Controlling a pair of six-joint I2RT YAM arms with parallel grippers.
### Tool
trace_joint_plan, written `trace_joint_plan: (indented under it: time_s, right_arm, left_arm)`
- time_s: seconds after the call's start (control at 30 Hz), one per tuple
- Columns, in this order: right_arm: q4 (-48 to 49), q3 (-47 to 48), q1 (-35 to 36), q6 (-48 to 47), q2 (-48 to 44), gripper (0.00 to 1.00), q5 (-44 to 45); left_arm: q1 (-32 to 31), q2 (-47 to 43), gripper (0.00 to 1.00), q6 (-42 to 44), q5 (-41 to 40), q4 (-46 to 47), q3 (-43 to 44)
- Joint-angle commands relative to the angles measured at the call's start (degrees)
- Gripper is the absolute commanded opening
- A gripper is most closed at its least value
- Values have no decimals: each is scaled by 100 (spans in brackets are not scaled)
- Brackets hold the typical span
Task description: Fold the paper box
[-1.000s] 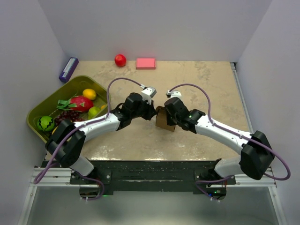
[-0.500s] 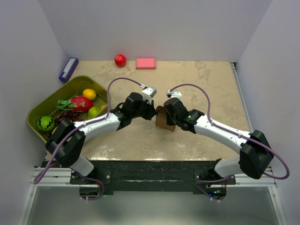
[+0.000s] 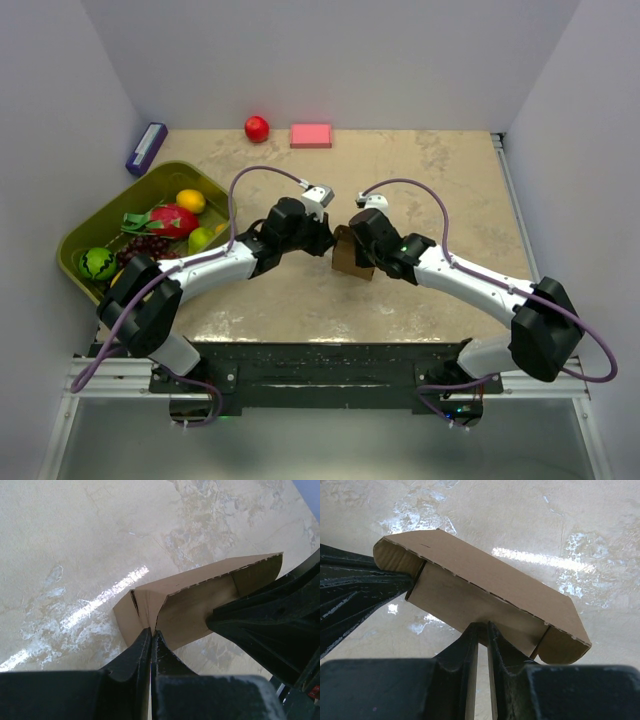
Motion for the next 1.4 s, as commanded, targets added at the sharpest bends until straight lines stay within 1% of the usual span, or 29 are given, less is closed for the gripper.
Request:
trace_joint_plan:
  time_s: [0.0, 0.2, 0.3, 0.5, 0.67, 0.73, 0.77, 0.83, 0.87, 0.93, 0.97, 1.03, 1.07, 1.17, 1.27, 1.37]
  right_arm:
    - [-319, -227, -2, 119, 278, 15, 54]
    - [-328, -227, -1, 119, 270, 15, 63]
    - [-328, -227, -10, 119, 261, 15, 54]
    - [-328, -218, -10, 119, 270, 15, 45]
    - [-336, -209, -10, 127, 278, 15, 36]
    - [-345, -201, -10, 127, 270, 15, 45]
    - [-345, -200, -10, 127, 270, 15, 36]
    - [-354, -192, -10, 127, 278, 15, 45]
    - [-363, -183, -10, 127, 278, 15, 54]
    - [-354, -174, -10, 127, 261, 15, 54]
    - [-363, -174, -10, 127, 270, 15, 54]
    - [-363, -174, -2, 127, 243, 15, 54]
    - [-372, -174, -1, 127, 252, 15, 54]
    - [-389, -174, -10, 119, 235, 15, 54]
    - [-363, -183, -1, 119, 234, 15, 45]
    - [-354, -200, -1, 110, 217, 15, 27]
  left_arm:
    - [-128, -88, 0, -175, 360, 366, 57]
    - [-146, -71, 0, -140, 281, 323, -39]
    - [-155, -71, 0, -8, 45, 156, -92]
    - [-181, -36, 0, 97, -97, 41, -373]
    - [-216, -149, 0, 202, -369, -38, -514]
    - [-225, -246, 6, 264, -396, -29, -497]
    - [-225, -281, 12, 317, -387, -21, -488]
    - [-234, -351, 19, 361, -300, -12, -435]
    - [-234, -369, 25, 396, -282, -3, -409]
    - [-225, -448, 32, 431, -255, -3, -321]
    - [-234, -518, 39, 466, -264, -20, -286]
    - [-225, -597, 44, 502, -299, -47, -198]
    - [-225, -694, 49, 563, -325, -73, -180]
    - [-225, -931, 57, 677, -361, -12, -171]
    - [-225, -1020, 59, 818, -527, 67, -172]
    - [-225, -1002, 58, 906, -607, 198, -136]
